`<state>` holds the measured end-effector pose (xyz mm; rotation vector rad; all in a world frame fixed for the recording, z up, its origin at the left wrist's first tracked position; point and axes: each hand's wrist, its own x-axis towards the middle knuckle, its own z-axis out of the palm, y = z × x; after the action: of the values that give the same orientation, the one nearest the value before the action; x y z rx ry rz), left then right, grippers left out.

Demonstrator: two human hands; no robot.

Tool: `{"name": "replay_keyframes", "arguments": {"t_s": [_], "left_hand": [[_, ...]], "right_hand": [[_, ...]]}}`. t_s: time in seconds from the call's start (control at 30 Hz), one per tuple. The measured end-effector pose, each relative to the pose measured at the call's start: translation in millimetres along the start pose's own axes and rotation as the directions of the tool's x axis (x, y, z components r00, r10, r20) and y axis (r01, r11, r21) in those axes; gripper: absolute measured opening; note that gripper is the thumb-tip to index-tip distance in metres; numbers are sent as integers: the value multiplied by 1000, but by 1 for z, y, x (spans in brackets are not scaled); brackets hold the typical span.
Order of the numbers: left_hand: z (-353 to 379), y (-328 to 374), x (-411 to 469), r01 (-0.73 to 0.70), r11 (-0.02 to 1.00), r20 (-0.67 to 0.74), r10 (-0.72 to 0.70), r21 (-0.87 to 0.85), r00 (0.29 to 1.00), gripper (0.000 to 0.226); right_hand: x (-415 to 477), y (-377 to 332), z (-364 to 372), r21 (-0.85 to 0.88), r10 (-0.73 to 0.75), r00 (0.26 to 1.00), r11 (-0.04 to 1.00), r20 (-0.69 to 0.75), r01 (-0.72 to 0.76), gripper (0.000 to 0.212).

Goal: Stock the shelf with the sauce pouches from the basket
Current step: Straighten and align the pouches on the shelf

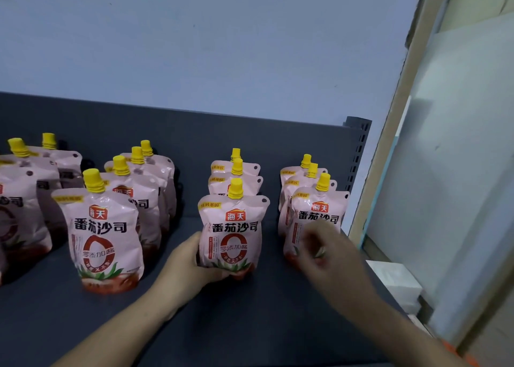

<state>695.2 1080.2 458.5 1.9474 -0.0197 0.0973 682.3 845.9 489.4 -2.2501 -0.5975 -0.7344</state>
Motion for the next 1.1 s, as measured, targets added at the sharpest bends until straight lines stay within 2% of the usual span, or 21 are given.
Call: {"name": "replay_keyframes", "arguments": {"t_s": [0.03, 0.07, 0.1, 0.13, 0.2, 0.33, 0.4, 0.47, 0.53, 0.63, 0.73, 0.8, 0.93, 1.03, 1.1], "left_hand": [[0, 1, -1, 4, 1000, -2, -4, 1, 1000, 59], [2, 2, -2, 2, 1000, -2, -2, -9, 1000, 51], [3, 2, -3, -5, 999, 8, 5, -39, 1000, 43], [5, 5, -4, -10, 995, 22, 12, -99, 1000, 35], [9, 13, -9, -25, 976, 25, 31, -218, 999, 24], [1, 25, -15, -160, 942, 1, 168, -294, 986, 28], [-7, 32, -18, -241, 933, 86, 273, -267, 958, 53], [-12, 41, -20, -339, 926, 158, 365, -165, 918, 91], [-9, 49, -22, -412, 910, 125, 413, -33, 902, 110], [-4, 55, -25, -493, 867, 3, 494, 76, 869, 101], [0, 56, -28, -489, 872, -8, 489, 24, 872, 90], [4, 55, -31, -484, 875, -71, 484, 28, 872, 94], [20, 48, -36, -490, 830, -253, 551, 267, 795, 95], [30, 47, -37, -489, 794, -270, 591, 362, 760, 85], [30, 51, -43, -543, 800, -228, 595, 255, 771, 82]], "right_hand": [[-1, -5, 11, -8, 51, 985, 999, 168, -50, 30], [-1, -8, 21, 2, 99, 951, 995, 294, -104, 46], [0, -9, 31, 35, 136, 916, 986, 377, -161, 62], [1, -11, 39, 102, 150, 890, 972, 430, -213, 74], [2, -16, 49, 255, 149, 869, 920, 473, -296, 84], [6, -20, 47, 430, 134, 913, 849, 387, -307, 89], [11, -23, 39, 459, 88, 930, 850, 356, -256, 95], [16, -24, 33, 473, 55, 934, 850, 354, -230, 93], [20, -27, 28, 470, 69, 931, 848, 359, -244, 87], [22, -32, 25, 411, 68, 952, 891, 300, -194, 77], [20, -36, 28, 320, 66, 974, 938, 216, -134, 71], [17, -35, 33, 284, 64, 985, 953, 160, -108, 68], [13, -32, 43, 238, 32, 996, 970, 83, -50, 62], [9, -30, 49, 192, -27, 999, 981, 21, 22, 61], [8, -29, 47, 174, -57, 998, 983, 15, 54, 59]]}}
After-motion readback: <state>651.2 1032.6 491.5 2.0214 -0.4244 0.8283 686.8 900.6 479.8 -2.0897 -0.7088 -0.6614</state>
